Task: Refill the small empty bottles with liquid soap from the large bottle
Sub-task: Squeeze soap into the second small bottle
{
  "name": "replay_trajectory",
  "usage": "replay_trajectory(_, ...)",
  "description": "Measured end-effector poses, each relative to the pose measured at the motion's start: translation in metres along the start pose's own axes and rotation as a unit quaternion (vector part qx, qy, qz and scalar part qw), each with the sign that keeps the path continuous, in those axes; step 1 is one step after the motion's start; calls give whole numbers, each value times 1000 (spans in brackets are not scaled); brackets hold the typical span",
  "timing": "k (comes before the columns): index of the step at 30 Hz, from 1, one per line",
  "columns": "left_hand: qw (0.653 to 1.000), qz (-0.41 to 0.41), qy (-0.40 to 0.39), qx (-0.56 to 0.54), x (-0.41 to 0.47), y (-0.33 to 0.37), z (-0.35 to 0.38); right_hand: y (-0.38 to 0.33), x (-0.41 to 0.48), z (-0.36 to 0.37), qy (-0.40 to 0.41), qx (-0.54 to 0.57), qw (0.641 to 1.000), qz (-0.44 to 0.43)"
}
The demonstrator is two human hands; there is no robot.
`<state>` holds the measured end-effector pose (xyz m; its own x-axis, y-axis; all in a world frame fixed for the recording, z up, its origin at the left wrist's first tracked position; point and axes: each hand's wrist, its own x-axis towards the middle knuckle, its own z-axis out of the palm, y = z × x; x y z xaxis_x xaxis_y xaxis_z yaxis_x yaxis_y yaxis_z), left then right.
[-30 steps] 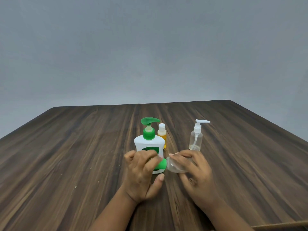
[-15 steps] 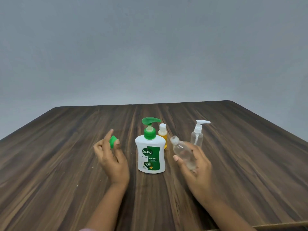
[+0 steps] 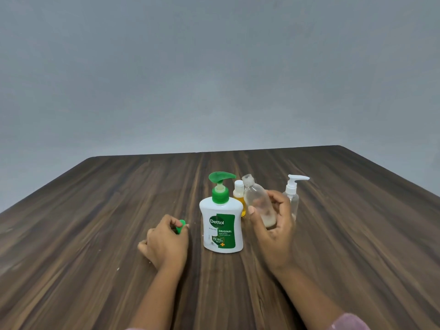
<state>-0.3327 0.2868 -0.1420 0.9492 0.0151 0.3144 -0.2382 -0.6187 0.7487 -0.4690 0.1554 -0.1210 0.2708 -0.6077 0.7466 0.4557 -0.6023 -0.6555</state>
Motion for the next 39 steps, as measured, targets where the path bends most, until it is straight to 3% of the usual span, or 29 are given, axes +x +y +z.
replay_trajectory(5, 1000, -2, -12, 4, 0, 1, 1, -4, -2, -2, -5, -23, 999, -44)
replay_trajectory(16, 999, 39, 9, -17, -1, 3, 0, -8, 1, -6, -3, -66, 997, -49)
replay_trajectory(18, 984, 98, 66, -135, -3, 8, -5, -10, 2, -7, -9, -74, 995, -59)
replay_trajectory(20, 944, 202, 120, -230, -9, 20, -17, -9, 3, -6, -11, -75, 995, -67)
replay_trajectory(23, 900, 348, 118, -235, -21, 44, -35, -5, 3, -5, -15, -58, 997, -58)
replay_trajectory(26, 874, 433, 104, -194, -28, 68, -47, -3, 3, -5, -21, -58, 996, -60)
replay_trajectory(33, 859, 495, 97, -94, -21, 80, -42, -2, 3, -7, -18, -54, 996, -76)
replay_trajectory(39, 853, 504, 107, -81, -23, 81, -37, -2, 2, -7, -2, -24, 998, -58)
